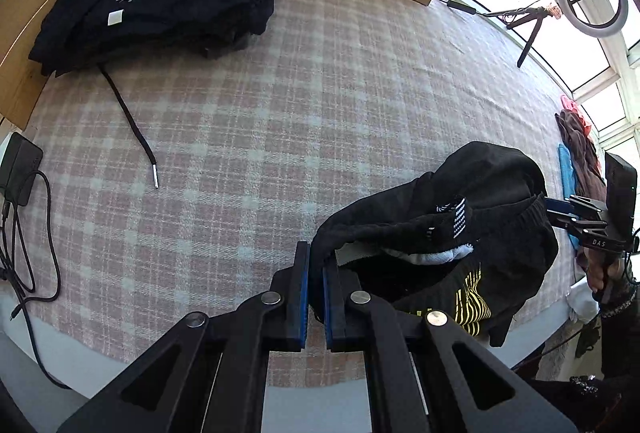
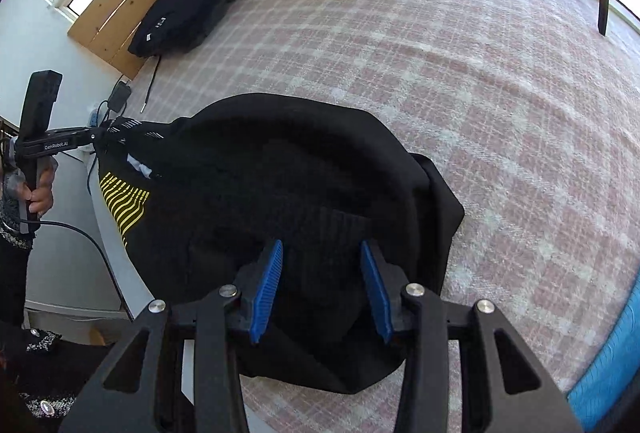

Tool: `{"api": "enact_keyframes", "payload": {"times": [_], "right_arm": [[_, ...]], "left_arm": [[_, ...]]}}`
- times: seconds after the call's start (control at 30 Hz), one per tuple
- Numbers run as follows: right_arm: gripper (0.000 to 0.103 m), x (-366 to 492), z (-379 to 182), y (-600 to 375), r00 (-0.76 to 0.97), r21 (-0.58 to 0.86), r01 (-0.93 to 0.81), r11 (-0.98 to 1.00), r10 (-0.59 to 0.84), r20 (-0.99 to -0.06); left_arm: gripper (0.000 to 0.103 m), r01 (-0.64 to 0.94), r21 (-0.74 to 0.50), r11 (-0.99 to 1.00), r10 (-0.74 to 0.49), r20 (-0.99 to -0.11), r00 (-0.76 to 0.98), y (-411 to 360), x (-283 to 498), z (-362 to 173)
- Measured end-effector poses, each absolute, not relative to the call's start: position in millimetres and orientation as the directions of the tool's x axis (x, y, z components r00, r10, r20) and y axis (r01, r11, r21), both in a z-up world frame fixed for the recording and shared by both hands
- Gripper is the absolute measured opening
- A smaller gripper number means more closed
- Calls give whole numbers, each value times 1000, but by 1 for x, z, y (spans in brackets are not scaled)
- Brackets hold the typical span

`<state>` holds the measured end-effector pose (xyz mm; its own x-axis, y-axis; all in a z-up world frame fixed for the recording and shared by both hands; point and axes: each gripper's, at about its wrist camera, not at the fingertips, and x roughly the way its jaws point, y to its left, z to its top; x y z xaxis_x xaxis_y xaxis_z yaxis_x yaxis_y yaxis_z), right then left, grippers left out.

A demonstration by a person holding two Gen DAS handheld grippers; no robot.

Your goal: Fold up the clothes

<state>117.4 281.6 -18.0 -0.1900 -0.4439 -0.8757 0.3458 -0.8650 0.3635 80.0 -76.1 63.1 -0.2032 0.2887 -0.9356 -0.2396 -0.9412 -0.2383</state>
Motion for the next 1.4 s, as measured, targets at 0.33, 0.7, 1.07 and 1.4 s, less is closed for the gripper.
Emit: {"api": "enact_keyframes", "payload": {"times": [0.33,0.7,1.07,1.4], "right_arm": [[14,117,-21,288,-226,521,313,-794,-595,-771],[8,157,182,335,-630,361,443,-821,-571,-526],[9,193,58,301,-349,352,361,-864,-475,-808],[39,185,93,316,-273,456,478,-751,-620,-736]], "left_arm": [[5,-283,-248,-927,307,-932,-191,-75,78,69],[6,-400,-319,-859,450,-843,-294,-64,56,169],[9,-463,-201,-863,279,-954,-107,17,-7,60],[15,-431,-193,-881,291,-941,-173,-19,24,76]]}}
